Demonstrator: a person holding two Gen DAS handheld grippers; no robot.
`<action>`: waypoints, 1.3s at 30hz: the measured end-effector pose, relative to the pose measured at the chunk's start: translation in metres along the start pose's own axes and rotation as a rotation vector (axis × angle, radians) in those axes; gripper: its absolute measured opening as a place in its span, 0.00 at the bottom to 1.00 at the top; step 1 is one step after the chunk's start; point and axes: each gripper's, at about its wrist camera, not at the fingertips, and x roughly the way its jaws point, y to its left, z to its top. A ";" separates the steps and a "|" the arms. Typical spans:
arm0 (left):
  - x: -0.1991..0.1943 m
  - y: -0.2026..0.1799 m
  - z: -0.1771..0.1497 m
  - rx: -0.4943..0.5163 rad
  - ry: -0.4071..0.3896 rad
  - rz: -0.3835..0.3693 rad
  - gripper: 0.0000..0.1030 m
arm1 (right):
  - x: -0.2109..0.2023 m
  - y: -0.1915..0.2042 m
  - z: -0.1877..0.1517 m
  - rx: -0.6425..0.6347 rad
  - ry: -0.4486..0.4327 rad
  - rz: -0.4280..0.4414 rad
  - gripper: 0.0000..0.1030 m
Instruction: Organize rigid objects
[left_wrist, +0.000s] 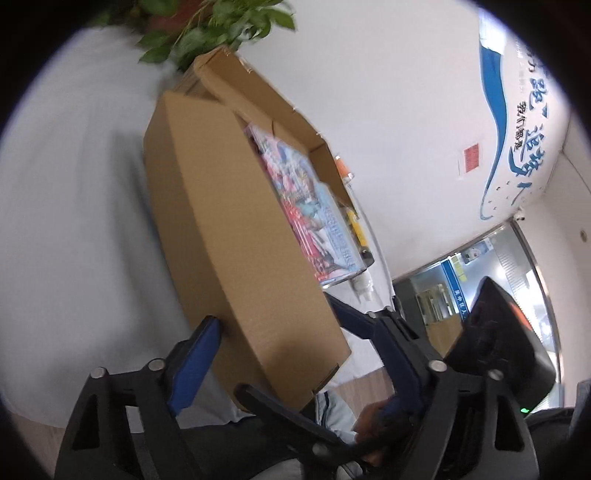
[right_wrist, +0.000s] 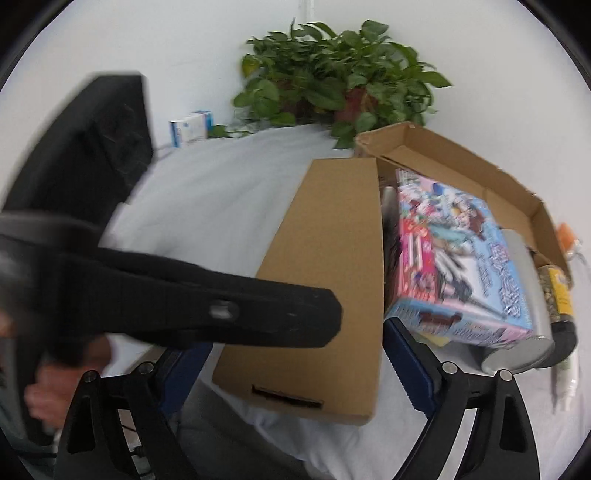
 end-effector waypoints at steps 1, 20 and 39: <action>0.000 -0.004 0.002 0.014 -0.009 0.008 0.77 | 0.002 -0.002 0.000 0.010 -0.008 -0.003 0.88; 0.025 -0.033 0.010 0.067 -0.017 0.024 0.49 | 0.047 -0.098 -0.038 0.500 0.107 0.483 0.93; 0.054 0.007 -0.015 -0.039 0.057 0.214 0.49 | 0.014 -0.109 -0.042 0.420 0.080 0.223 0.22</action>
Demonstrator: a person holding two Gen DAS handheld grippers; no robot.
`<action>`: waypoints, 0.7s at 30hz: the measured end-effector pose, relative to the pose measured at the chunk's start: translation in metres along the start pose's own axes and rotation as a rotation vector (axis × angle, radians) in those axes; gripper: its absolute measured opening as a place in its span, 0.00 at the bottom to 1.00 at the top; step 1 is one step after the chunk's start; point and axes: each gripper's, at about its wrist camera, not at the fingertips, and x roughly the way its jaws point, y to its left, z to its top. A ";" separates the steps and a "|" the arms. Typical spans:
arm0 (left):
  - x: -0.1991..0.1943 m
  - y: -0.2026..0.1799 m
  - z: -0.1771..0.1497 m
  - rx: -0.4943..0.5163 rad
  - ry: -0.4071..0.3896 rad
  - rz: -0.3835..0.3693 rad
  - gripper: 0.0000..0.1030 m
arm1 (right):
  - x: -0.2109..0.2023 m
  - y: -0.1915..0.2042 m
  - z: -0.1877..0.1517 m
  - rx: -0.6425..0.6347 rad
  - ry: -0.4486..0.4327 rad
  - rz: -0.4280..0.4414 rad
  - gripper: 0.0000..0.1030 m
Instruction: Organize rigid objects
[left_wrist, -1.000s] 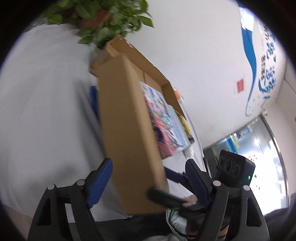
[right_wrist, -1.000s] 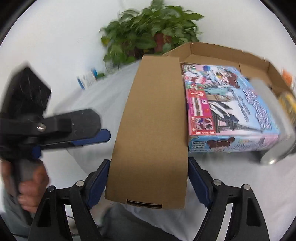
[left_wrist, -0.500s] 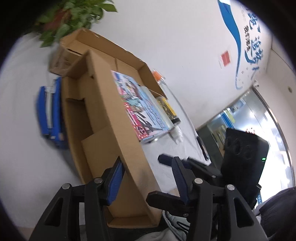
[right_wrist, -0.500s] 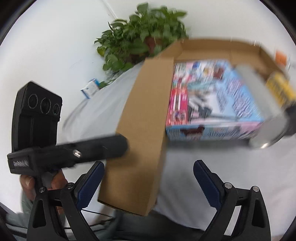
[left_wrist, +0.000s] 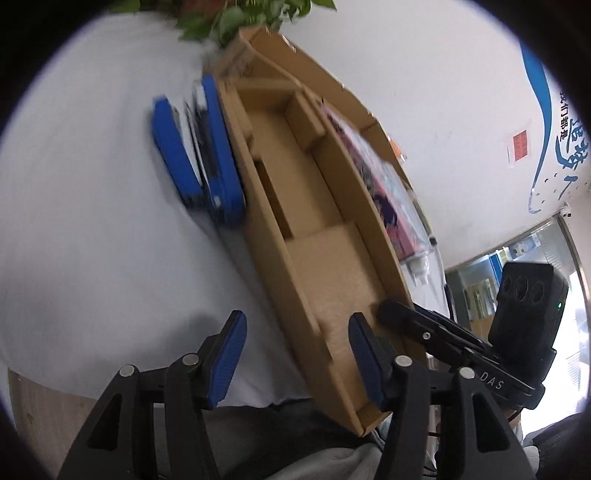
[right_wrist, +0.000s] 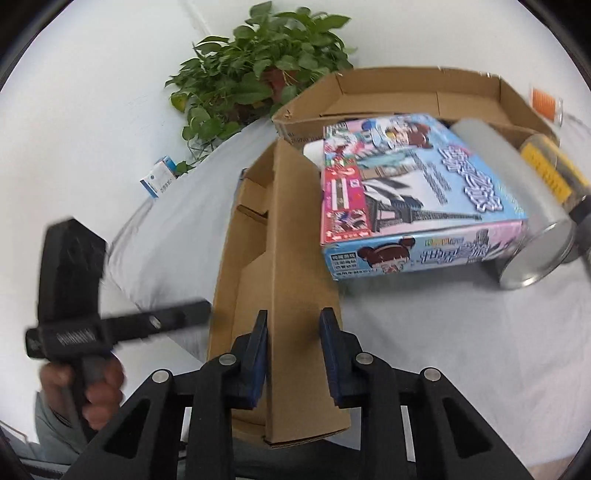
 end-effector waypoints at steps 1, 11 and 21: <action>0.010 -0.003 -0.001 -0.006 0.019 -0.016 0.42 | 0.003 0.000 -0.002 -0.002 0.017 0.005 0.22; -0.034 -0.086 0.025 0.213 -0.176 0.240 0.18 | -0.020 0.053 0.013 -0.148 -0.149 -0.080 0.17; -0.047 -0.129 0.171 0.464 -0.345 0.279 0.18 | -0.051 0.040 0.169 -0.043 -0.342 -0.053 0.13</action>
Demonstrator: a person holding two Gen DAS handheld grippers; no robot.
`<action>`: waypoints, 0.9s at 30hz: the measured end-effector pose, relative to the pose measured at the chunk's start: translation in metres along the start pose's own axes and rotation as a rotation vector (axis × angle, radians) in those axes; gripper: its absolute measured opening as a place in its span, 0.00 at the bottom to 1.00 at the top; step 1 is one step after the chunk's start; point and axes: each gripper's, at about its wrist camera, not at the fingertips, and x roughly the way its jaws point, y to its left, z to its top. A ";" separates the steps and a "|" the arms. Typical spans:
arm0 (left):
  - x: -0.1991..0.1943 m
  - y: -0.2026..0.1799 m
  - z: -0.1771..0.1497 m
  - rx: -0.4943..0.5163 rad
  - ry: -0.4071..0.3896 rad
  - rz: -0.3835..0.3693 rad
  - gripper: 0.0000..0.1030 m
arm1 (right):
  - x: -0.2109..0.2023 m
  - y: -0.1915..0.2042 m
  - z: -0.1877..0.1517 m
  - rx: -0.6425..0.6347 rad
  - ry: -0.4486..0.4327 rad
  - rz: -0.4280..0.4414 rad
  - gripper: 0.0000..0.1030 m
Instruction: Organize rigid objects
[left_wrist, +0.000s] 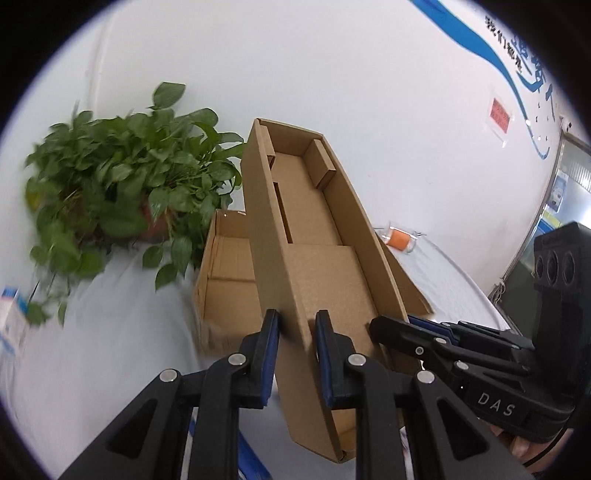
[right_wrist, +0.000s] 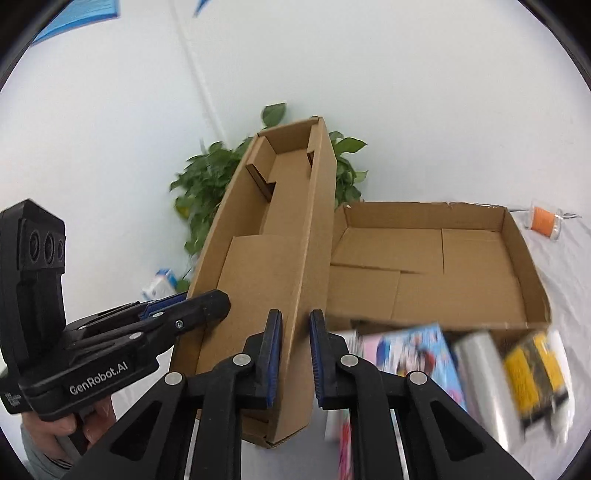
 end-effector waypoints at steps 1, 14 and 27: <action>0.018 0.003 0.012 0.003 0.017 -0.004 0.18 | 0.019 -0.009 0.019 0.028 0.031 -0.004 0.13; 0.236 0.120 0.054 -0.197 0.329 0.012 0.14 | 0.269 -0.095 0.068 0.346 0.456 -0.041 0.12; 0.151 0.107 0.024 -0.093 0.191 0.119 0.67 | 0.234 -0.102 0.075 0.232 0.392 -0.007 0.67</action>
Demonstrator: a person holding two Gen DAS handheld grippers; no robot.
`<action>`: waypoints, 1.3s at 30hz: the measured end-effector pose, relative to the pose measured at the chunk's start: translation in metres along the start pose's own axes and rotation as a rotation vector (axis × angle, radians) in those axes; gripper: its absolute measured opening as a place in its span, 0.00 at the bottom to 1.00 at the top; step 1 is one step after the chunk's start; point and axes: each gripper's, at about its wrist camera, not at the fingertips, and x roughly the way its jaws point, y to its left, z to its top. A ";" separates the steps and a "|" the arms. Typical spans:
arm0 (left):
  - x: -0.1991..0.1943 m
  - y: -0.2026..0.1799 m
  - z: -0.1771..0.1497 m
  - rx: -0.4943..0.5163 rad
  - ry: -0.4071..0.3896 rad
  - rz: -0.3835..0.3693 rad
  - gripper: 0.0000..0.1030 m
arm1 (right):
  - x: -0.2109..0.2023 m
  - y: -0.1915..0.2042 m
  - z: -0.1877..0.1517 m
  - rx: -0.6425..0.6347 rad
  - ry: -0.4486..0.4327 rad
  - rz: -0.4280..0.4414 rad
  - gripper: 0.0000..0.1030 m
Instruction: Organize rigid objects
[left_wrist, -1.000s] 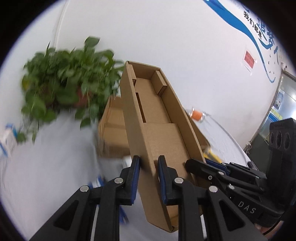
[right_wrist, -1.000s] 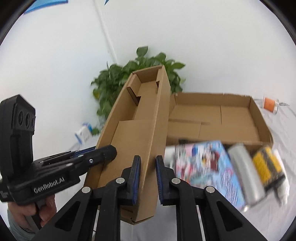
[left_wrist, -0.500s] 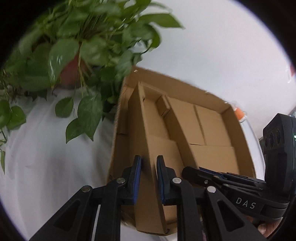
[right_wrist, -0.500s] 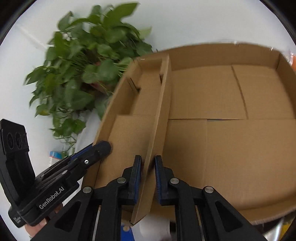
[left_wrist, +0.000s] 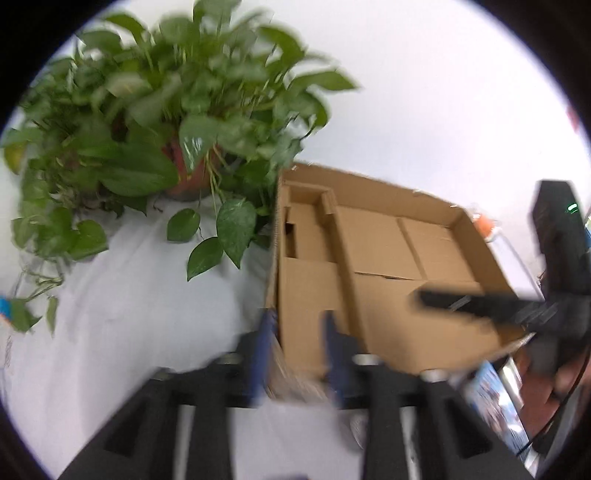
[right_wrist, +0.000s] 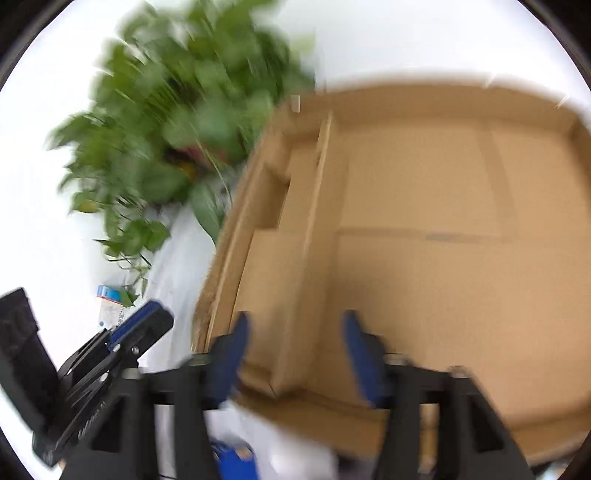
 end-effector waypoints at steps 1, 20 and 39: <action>-0.015 -0.006 -0.010 0.002 -0.025 0.004 0.83 | -0.029 -0.004 -0.009 -0.029 -0.056 -0.015 0.79; 0.005 -0.126 -0.122 -0.099 0.264 -0.324 0.77 | -0.122 -0.055 -0.204 -0.314 0.040 -0.032 0.99; -0.047 -0.137 0.069 0.129 -0.117 -0.169 0.67 | -0.193 0.016 -0.080 -0.233 -0.351 -0.079 0.93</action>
